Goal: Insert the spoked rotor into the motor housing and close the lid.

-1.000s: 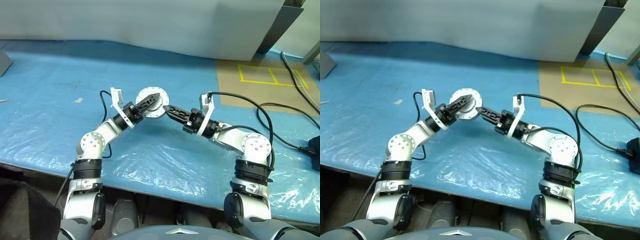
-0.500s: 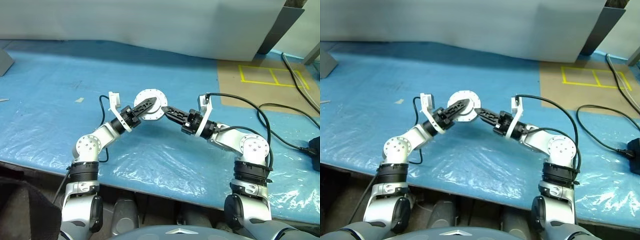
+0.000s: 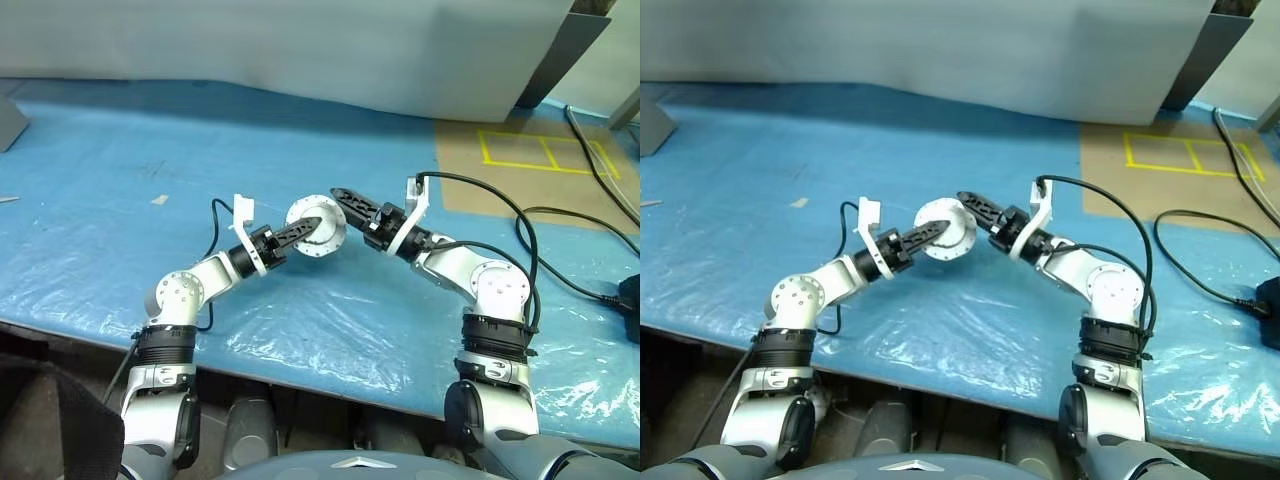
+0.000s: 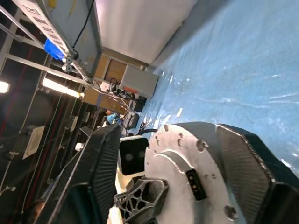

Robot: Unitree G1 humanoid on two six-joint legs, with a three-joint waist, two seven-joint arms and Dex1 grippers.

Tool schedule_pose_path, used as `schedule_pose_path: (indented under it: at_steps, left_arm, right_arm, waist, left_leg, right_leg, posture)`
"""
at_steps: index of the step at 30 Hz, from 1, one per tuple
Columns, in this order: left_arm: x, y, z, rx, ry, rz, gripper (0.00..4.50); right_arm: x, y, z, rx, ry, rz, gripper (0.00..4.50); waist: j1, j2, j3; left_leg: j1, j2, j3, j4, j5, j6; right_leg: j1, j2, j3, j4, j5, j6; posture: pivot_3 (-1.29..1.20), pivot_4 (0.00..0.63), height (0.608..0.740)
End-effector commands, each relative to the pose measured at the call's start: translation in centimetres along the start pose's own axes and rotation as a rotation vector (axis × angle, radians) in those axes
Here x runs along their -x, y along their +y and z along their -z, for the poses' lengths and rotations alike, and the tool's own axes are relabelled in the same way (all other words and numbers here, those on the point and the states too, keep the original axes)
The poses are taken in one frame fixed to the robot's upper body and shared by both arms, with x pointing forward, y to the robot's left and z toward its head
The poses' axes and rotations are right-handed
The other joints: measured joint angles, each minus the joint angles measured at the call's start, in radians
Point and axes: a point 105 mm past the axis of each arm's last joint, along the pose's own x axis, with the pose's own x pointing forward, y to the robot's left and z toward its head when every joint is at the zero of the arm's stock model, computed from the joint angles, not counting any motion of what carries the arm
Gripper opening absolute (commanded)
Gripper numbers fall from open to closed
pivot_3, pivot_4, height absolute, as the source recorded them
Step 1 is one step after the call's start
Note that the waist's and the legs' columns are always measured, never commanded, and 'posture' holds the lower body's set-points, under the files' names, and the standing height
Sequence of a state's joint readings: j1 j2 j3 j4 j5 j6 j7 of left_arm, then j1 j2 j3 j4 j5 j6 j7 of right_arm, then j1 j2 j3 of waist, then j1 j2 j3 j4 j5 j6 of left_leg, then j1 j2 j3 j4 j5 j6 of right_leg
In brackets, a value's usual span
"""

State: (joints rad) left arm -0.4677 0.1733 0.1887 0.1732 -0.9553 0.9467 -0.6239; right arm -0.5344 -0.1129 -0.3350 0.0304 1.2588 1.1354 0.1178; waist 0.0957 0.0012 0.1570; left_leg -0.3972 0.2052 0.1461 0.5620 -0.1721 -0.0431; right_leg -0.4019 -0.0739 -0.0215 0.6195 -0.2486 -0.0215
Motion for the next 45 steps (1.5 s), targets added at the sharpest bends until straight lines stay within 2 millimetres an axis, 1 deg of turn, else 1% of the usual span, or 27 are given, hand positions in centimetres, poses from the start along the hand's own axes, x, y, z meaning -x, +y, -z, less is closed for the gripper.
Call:
schedule_pose_path:
  at_steps: [1, 4, 7, 8, 9, 11, 12, 13, 15, 17, 20, 22, 24, 27, 31, 34, 36, 38, 42, 45]
  left_arm:
    - [-0.6, -1.6, -1.5, -0.055, -0.04, 0.064, 2.37]
    - [-0.3, -1.4, -2.4, -0.071, -0.075, 0.047, 2.37]
    - [0.2, -1.1, -4.6, -0.129, -0.182, 0.007, 2.37]
    - [0.3, -0.7, -5.6, -0.16, -0.231, -0.034, 2.37]
    - [0.8, -0.2, -7.6, -0.228, -0.336, -0.108, 2.37]
    - [1.9, 0.2, -10.3, -0.324, -0.479, -0.21, 2.37]
    - [2.4, 0.3, -11.3, -0.362, -0.534, -0.245, 2.37]
    - [2.6, 0.3, -11.7, -0.382, -0.562, -0.262, 2.37]
    - [3.2, 0.9, -12.3, -0.433, -0.589, -0.335, 2.37]
    - [3.7, 1.6, -12.6, -0.45, -0.607, -0.385, 2.37]
    - [4.9, 3.3, -12.9, -0.462, -0.612, -0.485, 2.37]
    - [5.4, 4.8, -12.3, -0.472, -0.58, -0.561, 2.37]
    - [5.4, 5.9, -11.5, -0.465, -0.54, -0.606, 2.37]
    - [4.9, 6.5, -10.6, -0.443, -0.509, -0.604, 2.37]
    - [5.4, 7.9, -9.9, -0.398, -0.486, -0.638, 2.37]
    - [5.9, 8.4, -9.9, -0.393, -0.479, -0.66, 3.38]
    - [7.0, 9.3, -10.3, -0.43, -0.483, -0.754, 4.02]
    - [8.2, 10.2, -10.9, -0.45, -0.498, -0.845, 4.02]
    - [10.5, 10.7, -12.5, -0.491, -0.564, -0.958, 4.02]
    - [12.4, 11.4, -12.8, -0.55, -0.567, -1.067, 4.02]
  right_arm:
    - [-0.5, 1.7, 0.3, 0.012, 0.022, -0.085, 3.24]
    - [-0.4, 1.6, 0.3, 0.009, 0.02, -0.08, 3.24]
    - [-0.4, 1.4, 0.2, 0.005, 0.015, -0.072, 3.24]
    - [-0.4, 1.4, 0.2, 0.005, 0.017, -0.071, 3.24]
    - [-0.4, 1.3, 0.3, 0.004, 0.019, -0.069, 3.24]
    - [-0.4, 1.2, 0.3, 0.0, 0.023, -0.065, 3.24]
    - [-0.4, 1.2, 0.3, -0.001, 0.026, -0.064, 3.24]
    - [-0.5, 1.1, 0.3, -0.001, 0.027, -0.063, 3.24]
    - [-0.6, 1.1, 0.4, 0.004, 0.037, -0.062, 3.24]
    - [-0.7, 1.1, 0.4, 0.008, 0.046, -0.064, 3.24]
    - [-0.9, 1.0, 0.5, 0.011, 0.057, -0.061, 3.24]
    - [-1.0, 1.0, 0.6, 0.012, 0.062, -0.062, 3.24]
    - [-1.1, 1.0, 0.6, 0.012, 0.065, -0.062, 3.24]
    - [-1.2, 1.0, 0.7, 0.014, 0.07, -0.062, 3.24]
    - [-1.3, 0.9, 0.8, 0.016, 0.078, -0.06, 3.24]
    - [-1.3, 0.8, 0.9, 0.016, 0.078, -0.057, 3.24]
    - [-1.2, 0.6, 0.9, 0.013, 0.075, -0.051, 3.24]
    - [-1.2, 0.5, 1.0, 0.011, 0.074, -0.048, 3.24]
    - [-1.3, 0.6, 1.0, 0.02, 0.075, -0.05, 3.24]
    - [-1.3, 0.6, 1.0, 0.021, 0.074, -0.049, 3.24]
  waist:
    - [-0.001, 0.0, 0.0]
    - [0.0, 0.0, 0.0]
    - [0.001, 0.0, 0.0]
    - [0.001, 0.0, 0.0]
    - [0.001, 0.0, 0.0]
    - [0.001, -0.001, 0.0]
    - [0.0, -0.001, 0.001]
    - [-0.002, -0.001, 0.001]
    - [-0.001, -0.001, 0.001]
    - [0.001, -0.001, 0.001]
    - [0.005, -0.002, 0.001]
    - [0.005, -0.002, 0.001]
    - [0.004, -0.002, 0.001]
    - [0.005, -0.003, 0.001]
    - [0.005, -0.003, 0.001]
    - [0.004, -0.003, 0.001]
    - [0.004, -0.003, 0.001]
    - [0.004, -0.003, 0.001]
    - [-0.002, -0.003, 0.001]
    - [-0.003, -0.003, 0.001]
  left_leg:
    - [0.0, 0.0, 0.0, 0.0, 0.0, 0.0]
    - [0.0, 0.0, 0.0, 0.0, 0.0, 0.0]
    - [0.0, 0.0, 0.0, 0.0, 0.0, 0.0]
    - [0.0, 0.0, 0.0, 0.0, 0.0, 0.0]
    - [0.0, 0.0, 0.0, 0.001, 0.0, 0.0]
    - [0.0, 0.0, 0.0, 0.001, 0.0, 0.0]
    - [-0.001, 0.0, -0.001, 0.001, 0.0, 0.0]
    - [-0.001, 0.0, -0.001, 0.001, 0.0, 0.0]
    - [-0.001, 0.0, -0.001, 0.001, 0.0, 0.0]
    - [-0.003, 0.0, -0.001, 0.0, 0.0, 0.0]
    - [-0.005, 0.0, -0.002, 0.001, 0.0, 0.0]
    - [-0.006, 0.0, -0.003, 0.003, 0.0, 0.0]
    - [-0.006, 0.0, -0.004, 0.003, 0.0, 0.0]
    - [-0.006, 0.0, -0.004, 0.004, 0.0, 0.0]
    - [-0.006, 0.0, -0.004, 0.005, 0.0, 0.0]
    - [-0.005, 0.0, -0.004, 0.005, 0.0, 0.0]
    - [-0.005, 0.0, -0.004, 0.005, 0.0, 0.0]
    - [-0.005, 0.0, -0.004, 0.005, 0.0, 0.0]
    - [-0.004, 0.0, -0.005, 0.006, 0.0, 0.0]
    - [-0.004, 0.0, -0.005, 0.005, 0.0, 0.0]
  right_leg:
    - [0.0, 0.0, 0.0, 0.0, 0.0, 0.0]
    - [0.0, 0.0, 0.0, 0.0, 0.0, 0.0]
    - [0.0, 0.0, 0.0, 0.0, 0.0, 0.0]
    - [0.0, 0.0, 0.0, 0.0, 0.0, 0.0]
    - [0.0, 0.0, 0.0, 0.0, 0.0, 0.0]
    - [0.0, 0.0, 0.0, 0.0, 0.0, 0.0]
    - [0.0, 0.0, 0.0, 0.0, 0.0, 0.0]
    - [0.0, 0.0, 0.0, 0.0, 0.0, 0.0]
    - [0.0, 0.0, 0.0, -0.001, 0.0, 0.001]
    - [0.0, 0.0, -0.001, -0.002, 0.0, 0.001]
    - [-0.001, 0.0, -0.003, -0.002, 0.0, 0.001]
    - [-0.001, 0.0, -0.003, -0.001, 0.001, 0.001]
    - [-0.001, 0.0, -0.003, -0.001, 0.001, 0.001]
    - [-0.001, -0.001, -0.003, 0.0, 0.001, 0.001]
    - [-0.001, -0.001, -0.003, 0.001, 0.001, 0.001]
    - [0.0, -0.001, -0.003, 0.001, 0.001, 0.001]
    - [0.0, -0.001, -0.003, 0.002, 0.001, 0.001]
    - [0.0, -0.001, -0.003, 0.002, 0.001, 0.001]
    - [0.0, -0.001, -0.002, 0.002, 0.001, 0.001]
    - [0.0, 0.0, -0.002, 0.002, 0.001, 0.001]
  posture:
    - [0.0, 0.15, 0.74]
    - [0.0, 0.15, 0.74]
    - [0.0, 0.15, 0.74]
    - [0.0, 0.15, 0.74]
    - [0.0, 0.15, 0.74]
    - [0.0, 0.15, 0.74]
    - [0.0, 0.15, 0.74]
    - [0.0, 0.15, 0.74]
    - [0.0, 0.15, 0.74]
    - [0.0, 0.15, 0.74]
    - [0.0, 0.15, 0.74]
    - [0.0, 0.15, 0.74]
    - [0.0, 0.15, 0.74]
    - [0.0, 0.15, 0.74]
    - [0.0, 0.15, 0.74]
    - [0.0, 0.15, 0.74]
    - [0.0, 0.15, 0.74]
    - [0.0, 0.15, 0.74]
    - [0.0, 0.15, 0.74]
    - [0.0, 0.15, 0.74]
